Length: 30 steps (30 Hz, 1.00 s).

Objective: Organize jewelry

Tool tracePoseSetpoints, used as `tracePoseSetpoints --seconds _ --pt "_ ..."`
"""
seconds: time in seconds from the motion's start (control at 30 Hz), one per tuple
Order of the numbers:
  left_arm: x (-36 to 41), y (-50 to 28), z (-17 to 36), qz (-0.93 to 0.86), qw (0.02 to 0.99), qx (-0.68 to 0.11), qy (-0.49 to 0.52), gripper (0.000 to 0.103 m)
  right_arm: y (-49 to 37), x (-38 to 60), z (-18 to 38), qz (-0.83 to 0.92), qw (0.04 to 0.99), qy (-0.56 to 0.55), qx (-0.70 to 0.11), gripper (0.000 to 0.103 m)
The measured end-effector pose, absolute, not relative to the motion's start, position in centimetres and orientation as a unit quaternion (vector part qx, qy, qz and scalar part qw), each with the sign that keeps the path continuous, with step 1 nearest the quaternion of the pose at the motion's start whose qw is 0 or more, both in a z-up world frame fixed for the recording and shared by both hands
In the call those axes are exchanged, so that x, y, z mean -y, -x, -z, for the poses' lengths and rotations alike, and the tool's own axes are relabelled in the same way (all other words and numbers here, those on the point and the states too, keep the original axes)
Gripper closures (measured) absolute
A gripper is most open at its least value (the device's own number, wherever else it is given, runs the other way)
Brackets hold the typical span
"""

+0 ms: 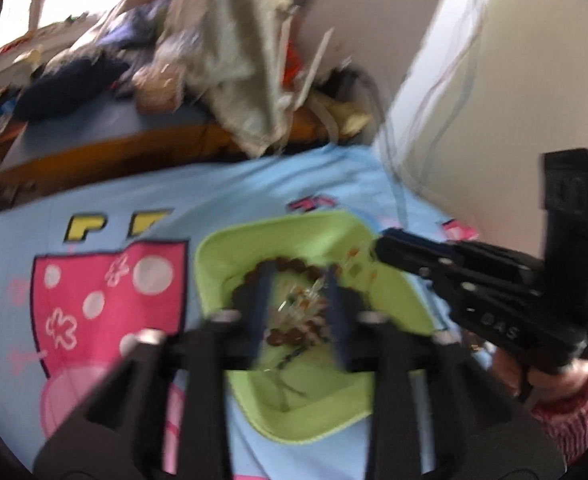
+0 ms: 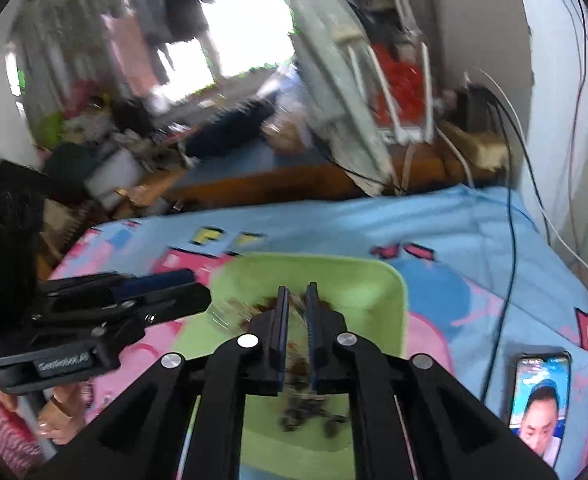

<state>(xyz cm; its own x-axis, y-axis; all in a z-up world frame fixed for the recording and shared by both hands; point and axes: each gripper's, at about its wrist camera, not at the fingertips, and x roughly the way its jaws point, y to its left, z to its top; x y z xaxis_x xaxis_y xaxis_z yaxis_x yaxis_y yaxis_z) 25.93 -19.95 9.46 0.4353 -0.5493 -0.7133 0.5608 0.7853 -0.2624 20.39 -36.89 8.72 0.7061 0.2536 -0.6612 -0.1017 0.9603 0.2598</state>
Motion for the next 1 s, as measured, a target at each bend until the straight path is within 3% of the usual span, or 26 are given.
tracePoseSetpoints --seconds 0.2,0.33,0.73,1.0 --pt "15.5 -24.1 -12.5 0.337 0.865 -0.370 0.010 0.070 -17.5 35.6 -10.7 -0.133 0.927 -0.108 -0.333 0.103" --pt "8.3 -20.5 -13.8 0.334 0.883 -0.329 0.023 0.070 -14.4 32.5 -10.9 -0.210 0.920 -0.110 -0.313 0.102" --pt "-9.7 -11.1 -6.2 0.222 0.902 -0.359 0.090 0.070 -10.9 18.8 -3.5 -0.325 0.855 -0.022 -0.403 0.102" --pt "-4.3 -7.6 -5.5 0.294 0.890 -0.348 0.016 0.070 -11.4 19.4 -2.5 -0.253 0.881 -0.023 -0.400 0.102"
